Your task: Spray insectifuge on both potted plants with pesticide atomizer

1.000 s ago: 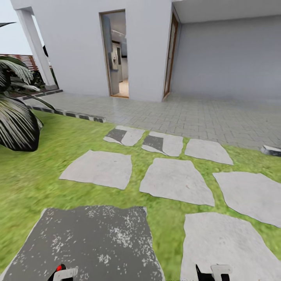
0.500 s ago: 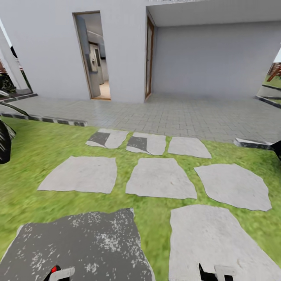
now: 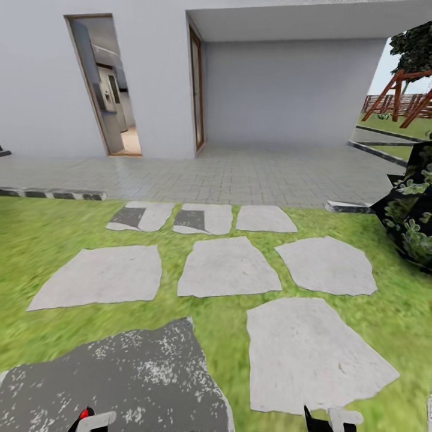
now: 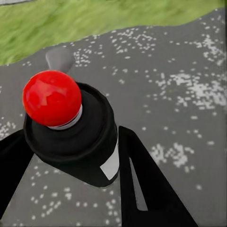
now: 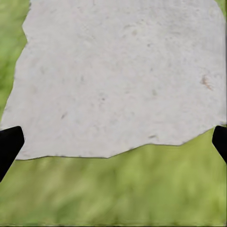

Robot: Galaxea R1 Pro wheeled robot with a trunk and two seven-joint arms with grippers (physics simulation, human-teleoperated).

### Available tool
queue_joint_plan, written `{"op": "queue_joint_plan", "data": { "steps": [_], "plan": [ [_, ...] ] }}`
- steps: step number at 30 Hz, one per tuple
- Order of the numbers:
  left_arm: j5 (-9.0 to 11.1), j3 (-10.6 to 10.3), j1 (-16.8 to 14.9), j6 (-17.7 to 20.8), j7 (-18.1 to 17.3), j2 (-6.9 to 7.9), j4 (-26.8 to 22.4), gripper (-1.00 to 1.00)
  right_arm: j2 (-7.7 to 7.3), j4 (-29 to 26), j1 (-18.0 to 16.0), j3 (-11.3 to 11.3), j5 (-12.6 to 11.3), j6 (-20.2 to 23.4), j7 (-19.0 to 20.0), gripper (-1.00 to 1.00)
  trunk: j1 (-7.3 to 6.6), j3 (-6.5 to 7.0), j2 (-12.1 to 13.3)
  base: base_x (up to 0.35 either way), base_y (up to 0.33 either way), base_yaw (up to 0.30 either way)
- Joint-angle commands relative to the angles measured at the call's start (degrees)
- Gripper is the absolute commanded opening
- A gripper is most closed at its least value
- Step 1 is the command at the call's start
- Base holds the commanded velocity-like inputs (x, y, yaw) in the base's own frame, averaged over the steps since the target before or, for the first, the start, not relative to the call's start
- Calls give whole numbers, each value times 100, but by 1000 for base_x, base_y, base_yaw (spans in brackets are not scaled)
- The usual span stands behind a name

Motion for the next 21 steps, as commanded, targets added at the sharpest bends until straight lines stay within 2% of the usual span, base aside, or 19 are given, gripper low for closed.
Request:
{"op": "queue_joint_plan", "data": {
  "steps": [1, 14, 21],
  "plan": [
    [-41, 11, -2, -14, 25, -1, 5, -100, 1, 7, -5, -10, -23, -21, 12, 100, -2, -4, -2, -90, 288, -300],
    [-41, 11, -2, -14, 22, -1, 5, -100, 3, 7, -5, -10, -18, -21, 17, 100, -2, -4, -2, -15, 302, -300],
    [-45, 11, -3, -14, 22, -1, 5, -100, 3, 7, -5, -10, -18, -21, 21, 100, -2, -4, -2, -167, 275, -300]
  ]
}}
